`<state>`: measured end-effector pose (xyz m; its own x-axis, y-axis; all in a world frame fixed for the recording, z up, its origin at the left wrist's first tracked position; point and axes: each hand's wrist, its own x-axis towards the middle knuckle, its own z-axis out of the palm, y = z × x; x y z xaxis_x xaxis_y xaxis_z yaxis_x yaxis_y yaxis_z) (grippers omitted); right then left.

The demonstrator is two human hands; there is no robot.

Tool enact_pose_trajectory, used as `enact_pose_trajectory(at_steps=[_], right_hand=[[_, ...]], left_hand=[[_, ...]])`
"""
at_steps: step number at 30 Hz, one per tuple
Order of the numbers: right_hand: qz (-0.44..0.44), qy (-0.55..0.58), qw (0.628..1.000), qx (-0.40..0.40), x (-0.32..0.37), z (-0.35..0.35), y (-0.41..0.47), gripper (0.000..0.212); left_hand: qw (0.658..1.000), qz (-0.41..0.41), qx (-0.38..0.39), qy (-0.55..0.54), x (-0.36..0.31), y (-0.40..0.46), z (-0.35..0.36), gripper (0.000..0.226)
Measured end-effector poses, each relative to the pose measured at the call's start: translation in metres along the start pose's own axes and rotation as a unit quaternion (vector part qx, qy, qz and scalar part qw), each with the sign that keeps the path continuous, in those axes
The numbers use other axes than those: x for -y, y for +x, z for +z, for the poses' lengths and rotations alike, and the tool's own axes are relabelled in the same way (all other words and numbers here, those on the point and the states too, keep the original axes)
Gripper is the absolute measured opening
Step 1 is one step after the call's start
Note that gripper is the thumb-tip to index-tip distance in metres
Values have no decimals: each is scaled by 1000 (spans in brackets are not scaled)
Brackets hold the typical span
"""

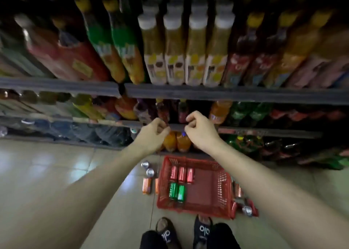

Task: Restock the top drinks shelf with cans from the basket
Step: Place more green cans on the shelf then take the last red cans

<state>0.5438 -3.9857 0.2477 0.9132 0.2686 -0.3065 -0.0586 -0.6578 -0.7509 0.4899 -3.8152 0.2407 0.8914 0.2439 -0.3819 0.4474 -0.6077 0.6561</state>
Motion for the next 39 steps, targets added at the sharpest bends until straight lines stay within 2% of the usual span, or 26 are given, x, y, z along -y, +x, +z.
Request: enact_pose_trajectory(at_steps=[5, 7, 9, 12, 14, 15, 16, 18, 21, 23, 25, 27, 29, 31, 33, 39], right_hand=[[159, 15, 987, 33, -162, 126, 27, 25], [208, 35, 976, 53, -226, 179, 35, 22], [242, 45, 966, 83, -288, 229, 44, 5], [284, 89, 947, 118, -381, 304, 62, 21], [300, 142, 937, 109, -429, 346, 71, 7], [312, 177, 929, 95, -450, 363, 74, 14], [328, 214, 916, 86, -472, 381, 78, 21], [374, 270, 880, 114, -506, 416, 83, 13], [440, 299, 831, 163, -547, 463, 94, 10], [451, 293, 827, 163, -572, 486, 101, 9], [453, 308, 821, 159, -580, 495, 100, 3], [461, 334, 808, 147, -578, 495, 96, 7], [462, 342, 806, 141, -579, 494, 94, 12], [464, 350, 802, 140, -579, 492, 93, 14], [464, 357, 799, 135, -581, 490, 95, 18], [460, 373, 795, 134, -589, 490, 98, 38]], left_hand=[[991, -77, 109, 17, 126, 40, 135, 17], [982, -97, 159, 0, 182, 56, 193, 17], [970, -125, 207, -16, 233, 72, 248, 33], [965, -123, 228, -40, 307, 105, 324, 61], [957, -153, 242, -57, 358, 130, 375, 85], [956, -160, 237, -60, 376, 138, 395, 93], [956, -168, 229, -70, 393, 148, 415, 98], [952, -198, 224, -66, 418, 161, 444, 97], [936, -286, 205, -23, 458, 179, 482, 75], [927, -303, 220, -35, 482, 187, 500, 65], [917, -331, 212, -72, 505, 194, 515, 67], [910, -353, 186, -108, 517, 198, 521, 75], [907, -359, 184, -122, 521, 201, 523, 72], [904, -351, 210, -122, 518, 200, 521, 41], [906, -344, 219, -112, 519, 199, 520, 28], [904, -354, 214, -104, 526, 198, 527, 30]])
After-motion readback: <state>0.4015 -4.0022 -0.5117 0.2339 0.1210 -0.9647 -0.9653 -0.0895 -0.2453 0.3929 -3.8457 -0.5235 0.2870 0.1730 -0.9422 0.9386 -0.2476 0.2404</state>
